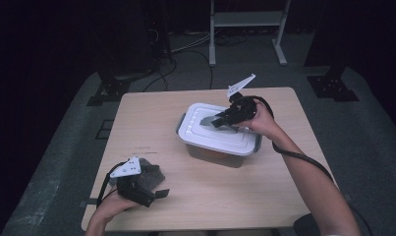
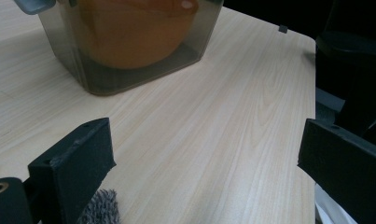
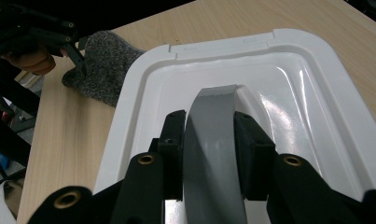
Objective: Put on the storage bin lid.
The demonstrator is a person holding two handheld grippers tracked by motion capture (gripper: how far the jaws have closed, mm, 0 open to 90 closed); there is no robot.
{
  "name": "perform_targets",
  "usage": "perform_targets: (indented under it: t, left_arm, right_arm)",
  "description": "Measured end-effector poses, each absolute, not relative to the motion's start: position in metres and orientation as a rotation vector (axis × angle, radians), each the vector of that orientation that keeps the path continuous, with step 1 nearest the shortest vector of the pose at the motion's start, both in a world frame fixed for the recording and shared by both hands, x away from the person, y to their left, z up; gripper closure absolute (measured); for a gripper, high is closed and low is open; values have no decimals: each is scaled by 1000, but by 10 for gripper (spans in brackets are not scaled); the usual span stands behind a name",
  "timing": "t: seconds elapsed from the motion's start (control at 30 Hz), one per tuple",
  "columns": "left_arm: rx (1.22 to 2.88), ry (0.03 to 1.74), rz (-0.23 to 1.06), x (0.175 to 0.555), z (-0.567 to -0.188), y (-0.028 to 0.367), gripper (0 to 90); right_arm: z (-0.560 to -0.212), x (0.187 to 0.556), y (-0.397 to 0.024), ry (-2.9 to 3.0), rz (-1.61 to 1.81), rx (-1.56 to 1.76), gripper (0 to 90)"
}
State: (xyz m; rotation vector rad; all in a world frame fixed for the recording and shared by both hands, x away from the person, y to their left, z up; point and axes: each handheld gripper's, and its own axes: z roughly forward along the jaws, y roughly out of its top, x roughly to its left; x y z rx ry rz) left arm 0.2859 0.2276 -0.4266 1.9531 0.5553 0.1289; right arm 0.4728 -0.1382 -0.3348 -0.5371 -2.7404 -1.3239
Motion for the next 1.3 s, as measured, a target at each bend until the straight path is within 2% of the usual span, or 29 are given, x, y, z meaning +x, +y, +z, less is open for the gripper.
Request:
perform_targets:
  t: [0.5, 0.97, 1.3]
  left_arm:
    - [1948, 561, 128, 286, -426, 228, 27]
    - [1953, 560, 134, 286, -426, 228, 27]
    - [1951, 561, 135, 285, -426, 229, 27]
  right_arm:
    - [-335, 472, -139, -2742, -1330, -535, 650]
    - [-325, 468, -144, -2732, -1387, -546, 470]
    - [-308, 459, -153, -2740, -1425, -540, 427]
